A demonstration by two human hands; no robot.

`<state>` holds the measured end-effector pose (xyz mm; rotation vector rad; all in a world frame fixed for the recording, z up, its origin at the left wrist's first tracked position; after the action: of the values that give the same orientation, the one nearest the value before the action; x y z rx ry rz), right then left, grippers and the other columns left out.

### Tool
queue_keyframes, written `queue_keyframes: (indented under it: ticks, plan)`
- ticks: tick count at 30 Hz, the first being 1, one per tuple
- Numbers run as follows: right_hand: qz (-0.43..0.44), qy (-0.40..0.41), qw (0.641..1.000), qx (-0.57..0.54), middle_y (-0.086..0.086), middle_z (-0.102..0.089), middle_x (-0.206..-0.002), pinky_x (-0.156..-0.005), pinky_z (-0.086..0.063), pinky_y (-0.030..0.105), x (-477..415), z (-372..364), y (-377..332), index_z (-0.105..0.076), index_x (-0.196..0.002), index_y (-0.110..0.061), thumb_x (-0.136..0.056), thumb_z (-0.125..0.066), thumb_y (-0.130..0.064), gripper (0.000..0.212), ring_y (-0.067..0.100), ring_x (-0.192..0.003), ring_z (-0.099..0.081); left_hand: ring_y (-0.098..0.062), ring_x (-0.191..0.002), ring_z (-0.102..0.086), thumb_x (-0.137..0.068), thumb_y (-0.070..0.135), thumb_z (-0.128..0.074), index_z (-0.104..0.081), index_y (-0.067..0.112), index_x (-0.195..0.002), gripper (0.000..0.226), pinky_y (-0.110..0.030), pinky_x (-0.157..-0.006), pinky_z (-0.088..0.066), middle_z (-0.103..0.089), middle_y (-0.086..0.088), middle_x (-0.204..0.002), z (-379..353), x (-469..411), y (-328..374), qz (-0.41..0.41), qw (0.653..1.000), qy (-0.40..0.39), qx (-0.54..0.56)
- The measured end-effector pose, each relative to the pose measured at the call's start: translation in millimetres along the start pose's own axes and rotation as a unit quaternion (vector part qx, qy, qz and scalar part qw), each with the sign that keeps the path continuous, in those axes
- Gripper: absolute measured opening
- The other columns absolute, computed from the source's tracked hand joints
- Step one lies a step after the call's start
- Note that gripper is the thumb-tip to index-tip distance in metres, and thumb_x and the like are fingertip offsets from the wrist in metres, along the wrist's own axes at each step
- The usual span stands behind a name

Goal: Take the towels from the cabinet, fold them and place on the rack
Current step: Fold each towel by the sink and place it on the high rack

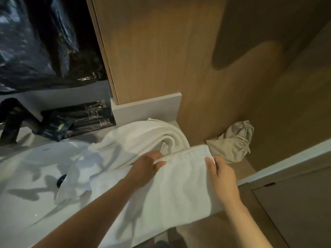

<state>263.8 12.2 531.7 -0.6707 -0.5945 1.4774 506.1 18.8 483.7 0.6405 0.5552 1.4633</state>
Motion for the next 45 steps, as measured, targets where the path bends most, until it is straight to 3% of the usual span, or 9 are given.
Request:
queue_keyframes:
  ticks: [4, 7, 11, 18, 24, 27, 35, 41, 45]
  plan:
    - [-0.076, -0.059, 0.990, 0.102, -0.005, -0.056, -0.067, -0.047, -0.031, 0.019, -17.0, -17.4, 33.0, -0.050, -0.083, -0.019, -0.103, -0.043, -0.034, 0.026, 0.016, -0.064, -0.057, -0.027, -0.084, -0.060, -0.095, 0.032, -0.058, -0.057, 0.011, -0.084, 0.024, -0.024, -0.064, -0.027, -0.059, -0.003, -0.082, -9.2, 5.2, -14.5, 0.030, 0.998, -0.009, -0.056]
    - [-0.120, -0.081, 0.983, 0.115, 0.002, -0.064, -0.087, -0.056, -0.039, 0.027, -19.1, -26.6, 43.3, -0.057, -0.117, -0.007, -0.102, -0.046, -0.030, 0.030, 0.022, -0.081, -0.060, -0.028, -0.086, -0.062, -0.091, 0.033, -0.064, -0.066, 0.008, -0.094, 0.025, -0.022, -0.067, -0.029, -0.063, -0.002, -0.082, -1.4, 14.2, -18.5, 0.011, 0.995, 0.033, -0.088]
    - [-0.031, -0.033, 0.994, 0.100, 0.011, -0.055, -0.125, -0.095, -0.042, 0.034, -15.6, -27.1, 9.7, -0.049, -0.136, -0.008, -0.098, -0.054, -0.020, 0.040, 0.028, -0.118, -0.050, -0.023, -0.109, -0.059, -0.091, 0.042, -0.062, -0.064, 0.013, -0.117, 0.039, -0.025, -0.087, -0.041, -0.065, -0.003, -0.116, 9.3, 26.4, -28.2, 0.041, 0.995, 0.037, -0.087]
    - [0.122, -0.006, 0.988, 0.097, 0.004, -0.055, -0.127, -0.111, -0.036, 0.043, 1.5, -49.3, -57.3, -0.060, -0.126, -0.014, -0.093, -0.062, -0.012, 0.034, 0.020, -0.119, -0.046, -0.021, -0.091, -0.064, -0.083, 0.024, -0.075, -0.071, 0.010, -0.103, 0.025, -0.030, -0.080, -0.048, -0.071, -0.005, -0.100, 59.7, 91.0, -47.6, 0.045, 0.990, 0.098, -0.090]
    - [0.162, -0.185, 0.968, 0.052, -0.005, -0.061, -0.123, -0.090, -0.039, 0.012, 20.1, -103.8, -80.7, -0.063, -0.125, -0.020, -0.098, -0.056, -0.021, 0.028, 0.009, -0.103, -0.056, -0.024, -0.090, -0.062, -0.085, 0.024, -0.072, -0.069, 0.009, -0.102, 0.023, -0.028, -0.076, -0.042, -0.066, -0.005, -0.099, 73.4, 129.2, -86.9, 0.160, 0.978, 0.109, -0.075]
    - [0.175, -0.250, 0.950, 0.059, -0.006, -0.057, -0.130, -0.086, -0.043, 0.013, 34.6, -130.3, -88.7, -0.061, -0.129, -0.021, -0.099, -0.055, -0.026, 0.031, 0.007, -0.089, -0.060, -0.024, -0.086, -0.062, -0.086, 0.025, -0.071, -0.066, 0.009, -0.102, 0.022, -0.031, -0.074, -0.046, -0.062, -0.006, -0.097, 72.2, 139.5, -106.0, 0.216, 0.971, 0.097, -0.042]
    - [0.176, -0.386, 0.886, 0.188, -0.010, -0.025, -0.158, -0.106, -0.034, 0.022, 60.6, -189.2, -88.9, -0.032, -0.152, -0.023, -0.100, -0.050, -0.036, 0.057, 0.010, -0.135, -0.040, -0.008, -0.085, -0.062, -0.087, 0.035, -0.069, -0.059, 0.018, -0.107, 0.028, -0.021, -0.073, -0.046, -0.065, 0.004, -0.097, 61.8, 159.6, -135.1, 0.335, 0.932, 0.076, 0.116]
    - [0.168, -0.378, 0.873, 0.258, -0.007, -0.021, -0.156, -0.097, -0.044, 0.029, 61.9, -200.9, -84.1, -0.026, -0.153, -0.019, -0.099, -0.051, -0.037, 0.062, 0.016, -0.122, -0.052, -0.013, -0.067, -0.050, -0.092, 0.028, -0.060, -0.049, 0.018, -0.066, 0.030, -0.025, -0.063, -0.037, -0.053, 0.006, -0.070, 53.1, 155.7, -130.0, 0.304, 0.943, 0.014, 0.137]
    - [0.178, -0.330, 0.898, 0.231, -0.004, -0.020, -0.159, -0.096, -0.046, 0.031, 51.2, -195.1, -89.3, -0.022, -0.154, -0.019, -0.097, -0.048, -0.051, 0.070, 0.016, -0.127, -0.049, -0.013, -0.077, -0.057, -0.097, 0.025, -0.053, -0.053, 0.022, -0.081, 0.016, -0.023, -0.064, -0.039, -0.060, 0.003, -0.084, 66.1, 159.1, -135.3, 0.318, 0.924, 0.113, 0.180]
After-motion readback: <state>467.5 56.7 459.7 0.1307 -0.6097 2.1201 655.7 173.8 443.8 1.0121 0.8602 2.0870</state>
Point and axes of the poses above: each hand's wrist, its own x-axis away from the middle knuckle, its own z-axis out of the back of the hand, y = z × x, the point moved 7 cm from there along -x, towards the middle knuckle
